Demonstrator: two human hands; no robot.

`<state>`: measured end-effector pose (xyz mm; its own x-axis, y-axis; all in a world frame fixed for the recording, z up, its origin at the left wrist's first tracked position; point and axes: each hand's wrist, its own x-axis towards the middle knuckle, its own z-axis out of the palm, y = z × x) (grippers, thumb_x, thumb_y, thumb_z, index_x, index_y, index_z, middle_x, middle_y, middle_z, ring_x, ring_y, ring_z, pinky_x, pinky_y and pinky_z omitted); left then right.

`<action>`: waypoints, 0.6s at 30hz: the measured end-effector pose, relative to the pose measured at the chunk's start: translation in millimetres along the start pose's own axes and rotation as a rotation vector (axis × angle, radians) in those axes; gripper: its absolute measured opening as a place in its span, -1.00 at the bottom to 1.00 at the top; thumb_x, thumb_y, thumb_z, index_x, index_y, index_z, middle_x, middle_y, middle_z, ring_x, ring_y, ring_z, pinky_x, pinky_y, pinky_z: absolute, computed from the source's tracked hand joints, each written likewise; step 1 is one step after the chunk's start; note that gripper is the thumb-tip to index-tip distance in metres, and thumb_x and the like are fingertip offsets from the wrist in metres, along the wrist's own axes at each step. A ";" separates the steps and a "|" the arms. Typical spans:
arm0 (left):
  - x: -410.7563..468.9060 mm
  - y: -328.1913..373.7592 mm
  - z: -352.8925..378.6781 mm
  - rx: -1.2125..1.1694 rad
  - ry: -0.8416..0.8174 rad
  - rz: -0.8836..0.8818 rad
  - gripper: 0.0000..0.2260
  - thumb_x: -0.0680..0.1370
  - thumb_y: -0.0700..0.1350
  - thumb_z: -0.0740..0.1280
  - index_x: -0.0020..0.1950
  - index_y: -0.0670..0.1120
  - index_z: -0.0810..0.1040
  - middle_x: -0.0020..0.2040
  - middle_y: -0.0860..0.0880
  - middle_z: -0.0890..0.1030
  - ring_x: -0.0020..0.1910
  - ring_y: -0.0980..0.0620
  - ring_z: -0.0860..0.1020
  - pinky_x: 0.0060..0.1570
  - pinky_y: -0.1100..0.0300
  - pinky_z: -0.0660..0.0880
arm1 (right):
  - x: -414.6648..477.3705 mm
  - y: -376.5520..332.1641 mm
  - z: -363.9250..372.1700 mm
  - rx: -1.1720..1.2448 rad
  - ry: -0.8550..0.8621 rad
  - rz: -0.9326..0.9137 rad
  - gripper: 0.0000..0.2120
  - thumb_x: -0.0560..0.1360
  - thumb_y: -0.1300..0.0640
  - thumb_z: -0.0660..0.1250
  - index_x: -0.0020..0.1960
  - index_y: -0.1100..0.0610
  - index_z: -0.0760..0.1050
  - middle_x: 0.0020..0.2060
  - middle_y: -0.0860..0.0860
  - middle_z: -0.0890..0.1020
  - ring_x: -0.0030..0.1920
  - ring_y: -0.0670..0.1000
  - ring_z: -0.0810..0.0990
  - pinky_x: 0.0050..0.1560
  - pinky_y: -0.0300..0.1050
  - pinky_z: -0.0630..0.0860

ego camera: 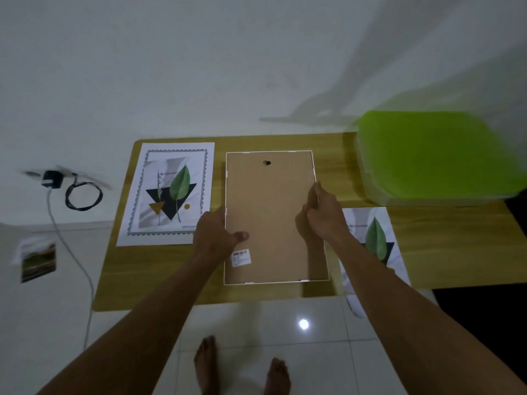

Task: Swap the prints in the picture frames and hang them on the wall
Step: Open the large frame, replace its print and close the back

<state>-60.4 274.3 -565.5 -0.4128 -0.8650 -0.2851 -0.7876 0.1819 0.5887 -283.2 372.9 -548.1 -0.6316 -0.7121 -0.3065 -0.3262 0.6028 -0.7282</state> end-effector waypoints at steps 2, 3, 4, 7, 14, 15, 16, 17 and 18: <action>0.1 0.4 4.9 0.030 0.001 -0.026 -0.28 0.20 0.31 0.48 0.22 -0.06 0.52 0.05 -0.07 0.62 0.02 -0.10 0.58 0.02 -0.08 0.57 | 0.3 2.0 5.0 -0.006 0.006 -0.007 -0.47 0.56 0.36 0.22 0.51 0.30 0.21 0.14 0.22 0.54 0.16 0.13 0.50 0.02 -0.21 0.34; 1.5 -0.6 7.8 0.044 -0.007 -0.041 -0.31 0.23 0.27 0.52 0.24 -0.06 0.51 0.06 -0.07 0.61 0.03 -0.10 0.57 0.03 -0.08 0.56 | -0.1 2.7 7.1 -0.009 0.013 -0.014 -0.52 0.55 0.38 0.20 0.46 0.32 0.26 0.08 0.23 0.54 0.11 0.11 0.50 0.01 -0.19 0.34; 2.9 -2.0 10.4 0.050 -0.018 -0.049 -0.32 0.24 0.24 0.54 0.25 -0.05 0.50 0.08 -0.07 0.61 0.05 -0.10 0.57 0.04 -0.07 0.56 | -0.2 4.3 9.1 -0.010 0.017 -0.022 -0.56 0.54 0.40 0.19 0.41 0.32 0.31 0.03 0.24 0.53 0.06 0.11 0.50 -0.01 -0.17 0.34; 8.6 -8.2 17.8 0.042 -0.051 -0.067 -0.33 0.22 0.25 0.53 0.23 0.00 0.50 0.11 -0.04 0.63 0.07 -0.07 0.59 0.07 -0.07 0.56 | 3.3 11.5 14.0 -0.063 0.003 -0.045 -0.71 0.51 0.43 0.12 0.16 0.21 0.43 -0.16 0.17 0.50 -0.10 0.07 0.50 -0.10 -0.14 0.34; 20.9 -0.3 4.8 0.095 -0.105 -0.022 -0.53 0.38 0.14 0.50 0.21 -0.01 0.54 0.10 -0.03 0.63 0.08 -0.06 0.57 0.10 -0.04 0.53 | 7.8 16.1 20.9 -0.273 -0.002 -0.164 -0.74 0.54 0.35 0.16 0.22 0.28 0.41 -0.05 0.08 0.43 0.00 0.10 0.46 0.01 -0.09 0.46; 25.1 1.6 1.0 0.141 -0.100 0.009 -0.57 0.44 0.10 0.46 0.25 -0.02 0.51 0.11 -0.06 0.62 0.09 -0.09 0.56 0.10 -0.02 0.51 | 10.0 14.2 22.2 -0.301 0.015 -0.189 -0.71 0.55 0.33 0.17 0.27 0.31 0.39 0.04 0.14 0.46 0.11 0.15 0.46 0.13 -0.02 0.46; 30.7 2.9 -2.4 0.189 -0.084 0.044 -0.59 0.50 0.06 0.41 0.30 -0.04 0.48 0.12 -0.09 0.59 0.12 -0.11 0.55 0.10 -0.03 0.50 | 13.1 10.1 23.9 -0.335 0.021 -0.211 -0.68 0.56 0.30 0.18 0.31 0.30 0.38 0.17 0.18 0.46 0.24 0.20 0.42 0.23 0.04 0.42; 37.9 4.1 -6.0 0.237 -0.070 0.079 -0.58 0.54 0.02 0.37 0.37 -0.06 0.43 0.15 -0.11 0.57 0.16 -0.14 0.53 0.11 -0.04 0.48 | 18.0 5.0 25.7 -0.364 0.013 -0.226 -0.63 0.58 0.25 0.19 0.38 0.28 0.35 0.30 0.20 0.42 0.34 0.22 0.37 0.32 0.09 0.35; 46.0 5.0 -9.5 0.283 -0.056 0.122 -0.56 0.57 -0.02 0.34 0.43 -0.07 0.38 0.18 -0.14 0.55 0.20 -0.16 0.50 0.13 -0.05 0.47 | 23.8 -2.0 27.3 -0.385 0.000 -0.242 -0.58 0.60 0.19 0.19 0.44 0.25 0.31 0.39 0.20 0.36 0.41 0.22 0.31 0.38 0.12 0.29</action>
<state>-79.0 231.1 -568.5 -0.5305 -0.8033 -0.2707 -0.8235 0.4125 0.3895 -278.4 344.9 -570.6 -0.5052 -0.8489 -0.1551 -0.7022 0.5089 -0.4980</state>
